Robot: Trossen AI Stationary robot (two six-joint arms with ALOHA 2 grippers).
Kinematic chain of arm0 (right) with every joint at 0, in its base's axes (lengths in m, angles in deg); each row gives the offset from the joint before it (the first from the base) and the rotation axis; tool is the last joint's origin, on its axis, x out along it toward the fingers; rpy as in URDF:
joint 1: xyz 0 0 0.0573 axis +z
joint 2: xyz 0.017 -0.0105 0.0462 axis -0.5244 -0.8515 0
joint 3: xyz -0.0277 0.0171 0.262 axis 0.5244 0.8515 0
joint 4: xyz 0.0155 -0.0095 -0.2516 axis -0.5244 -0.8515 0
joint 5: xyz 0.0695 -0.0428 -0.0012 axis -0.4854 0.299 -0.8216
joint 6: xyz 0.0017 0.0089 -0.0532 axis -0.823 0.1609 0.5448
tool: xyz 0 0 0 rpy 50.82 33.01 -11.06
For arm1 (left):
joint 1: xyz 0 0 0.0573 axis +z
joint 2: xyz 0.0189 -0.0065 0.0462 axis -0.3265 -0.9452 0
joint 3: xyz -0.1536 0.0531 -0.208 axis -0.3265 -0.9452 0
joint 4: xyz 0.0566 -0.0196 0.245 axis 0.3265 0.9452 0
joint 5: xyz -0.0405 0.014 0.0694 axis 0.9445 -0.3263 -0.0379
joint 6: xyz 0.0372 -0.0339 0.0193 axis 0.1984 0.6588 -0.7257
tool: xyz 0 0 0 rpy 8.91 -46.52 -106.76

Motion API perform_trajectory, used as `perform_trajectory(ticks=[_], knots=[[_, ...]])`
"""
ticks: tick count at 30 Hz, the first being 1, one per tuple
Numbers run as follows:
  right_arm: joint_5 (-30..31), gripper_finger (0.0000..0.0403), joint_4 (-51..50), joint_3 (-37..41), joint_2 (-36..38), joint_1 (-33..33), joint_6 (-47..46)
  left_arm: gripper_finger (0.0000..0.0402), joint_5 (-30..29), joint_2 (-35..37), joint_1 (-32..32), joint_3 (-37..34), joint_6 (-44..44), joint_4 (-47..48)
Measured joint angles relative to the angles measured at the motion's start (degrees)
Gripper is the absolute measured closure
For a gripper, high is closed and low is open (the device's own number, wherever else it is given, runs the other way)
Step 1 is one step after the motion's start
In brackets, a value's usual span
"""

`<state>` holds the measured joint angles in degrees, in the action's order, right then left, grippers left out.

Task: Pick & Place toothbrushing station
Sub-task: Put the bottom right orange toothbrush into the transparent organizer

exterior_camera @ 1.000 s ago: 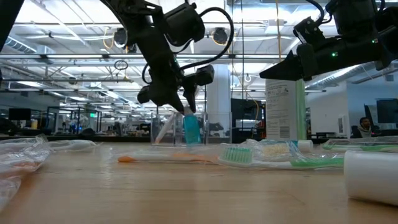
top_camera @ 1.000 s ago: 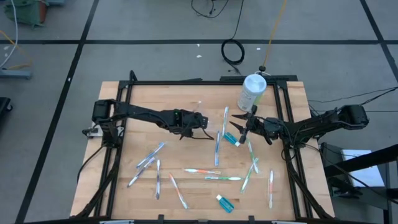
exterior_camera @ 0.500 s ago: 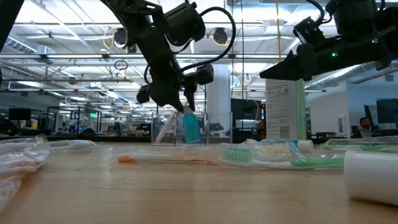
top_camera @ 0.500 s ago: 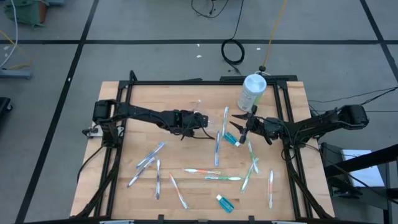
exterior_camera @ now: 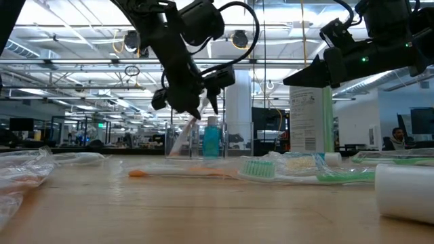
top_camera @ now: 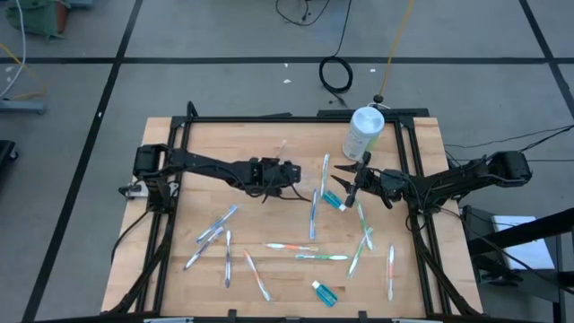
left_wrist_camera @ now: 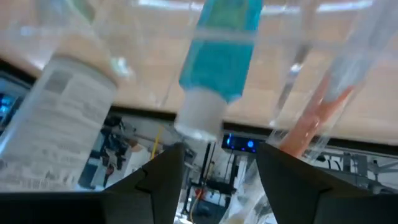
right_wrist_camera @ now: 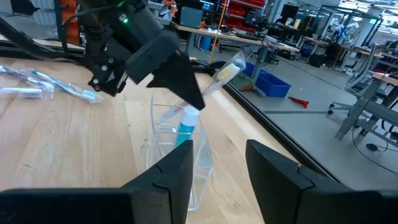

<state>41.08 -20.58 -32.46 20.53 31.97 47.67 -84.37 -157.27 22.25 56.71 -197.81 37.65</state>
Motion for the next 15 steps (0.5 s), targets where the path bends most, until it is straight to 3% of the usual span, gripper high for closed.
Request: perform_trajectory(ticks=[8, 12, 15], knots=[[-0.03, 0.0264, -0.17, 0.0, 0.01, 0.02, -0.09, 0.0211, 0.3, 4.86, -1.82, 3.83, 8.01, 1.74], [-0.04, 0.0264, -0.2, 0.0, 0.02, 0.02, -0.15, 0.0221, 4.15, 10.52, -2.49, 6.16, 19.22, 3.31], [-0.03, 0.0264, -0.25, 0.0, 0.02, 0.0, -0.17, 0.0224, 8.05, 15.4, -2.42, 7.81, 33.09, 5.59]])
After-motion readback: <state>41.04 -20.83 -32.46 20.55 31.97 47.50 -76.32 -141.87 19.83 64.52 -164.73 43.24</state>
